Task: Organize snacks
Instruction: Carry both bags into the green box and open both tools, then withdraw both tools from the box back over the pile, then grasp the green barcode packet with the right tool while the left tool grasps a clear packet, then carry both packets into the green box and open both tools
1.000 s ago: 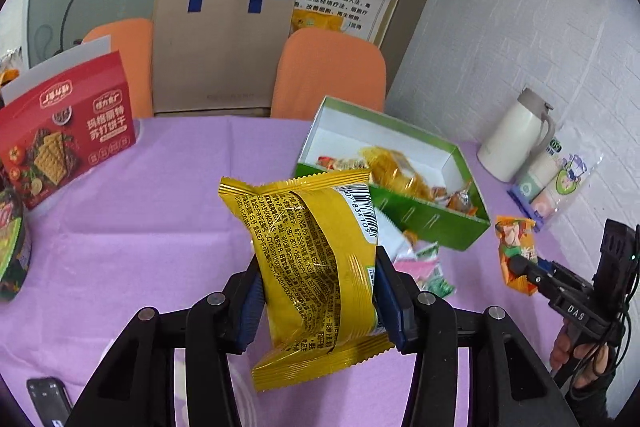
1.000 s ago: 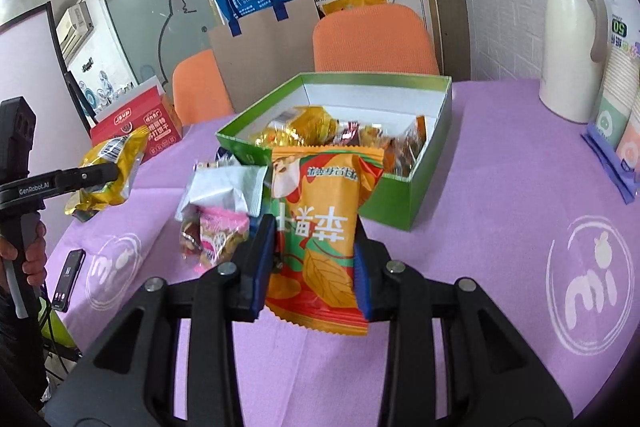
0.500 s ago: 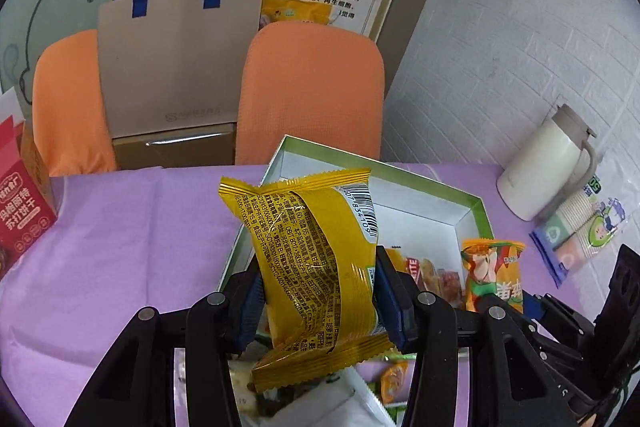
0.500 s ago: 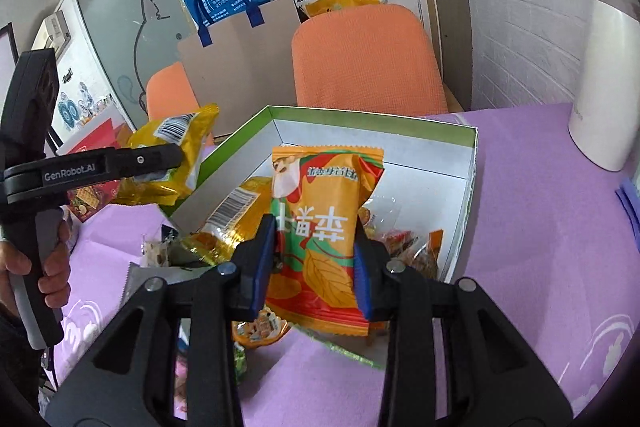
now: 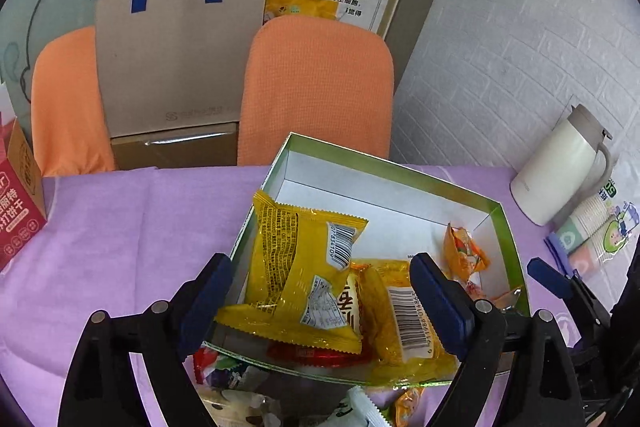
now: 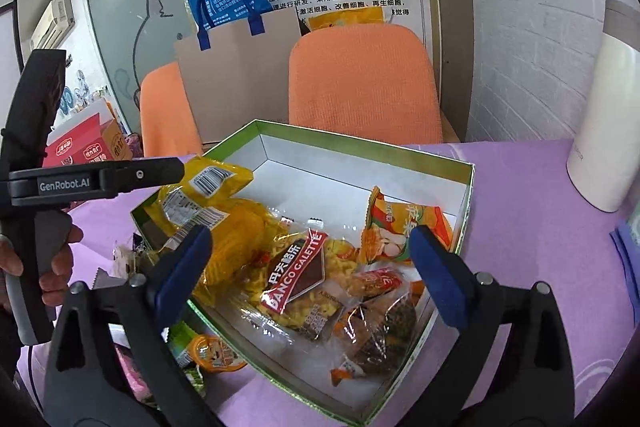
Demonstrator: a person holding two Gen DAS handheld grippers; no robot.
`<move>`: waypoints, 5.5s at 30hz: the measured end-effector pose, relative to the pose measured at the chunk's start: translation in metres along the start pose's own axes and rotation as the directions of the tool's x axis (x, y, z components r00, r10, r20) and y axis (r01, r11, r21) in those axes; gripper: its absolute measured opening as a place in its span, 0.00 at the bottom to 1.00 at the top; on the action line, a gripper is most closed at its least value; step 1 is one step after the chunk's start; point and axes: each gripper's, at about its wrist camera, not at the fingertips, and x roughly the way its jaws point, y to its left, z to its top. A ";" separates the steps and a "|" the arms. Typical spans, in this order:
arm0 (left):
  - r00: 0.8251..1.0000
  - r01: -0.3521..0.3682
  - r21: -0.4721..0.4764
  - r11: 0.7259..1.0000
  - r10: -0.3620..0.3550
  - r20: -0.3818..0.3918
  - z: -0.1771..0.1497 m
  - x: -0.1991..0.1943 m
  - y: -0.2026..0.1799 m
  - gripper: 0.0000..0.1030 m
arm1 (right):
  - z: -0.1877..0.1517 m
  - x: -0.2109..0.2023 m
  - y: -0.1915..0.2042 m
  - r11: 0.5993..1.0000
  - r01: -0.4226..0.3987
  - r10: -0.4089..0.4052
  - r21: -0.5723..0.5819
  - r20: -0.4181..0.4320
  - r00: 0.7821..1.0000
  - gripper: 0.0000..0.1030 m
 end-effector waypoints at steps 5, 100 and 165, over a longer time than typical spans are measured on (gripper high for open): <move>1.000 0.016 0.019 1.000 -0.016 0.022 -0.008 -0.029 -0.005 0.89 | -0.001 -0.018 0.003 0.999 -0.011 0.011 0.040 -0.004 1.000 0.96; 0.999 0.044 0.102 0.994 -0.041 -0.024 -0.177 -0.098 0.019 0.74 | -0.138 -0.079 0.045 0.998 -0.046 0.057 0.045 -0.276 0.959 0.58; 0.989 0.149 0.064 0.987 -0.149 -0.003 -0.005 -0.004 -0.073 0.90 | -0.015 -0.014 -0.001 0.998 0.051 -0.051 -0.042 0.006 0.999 0.68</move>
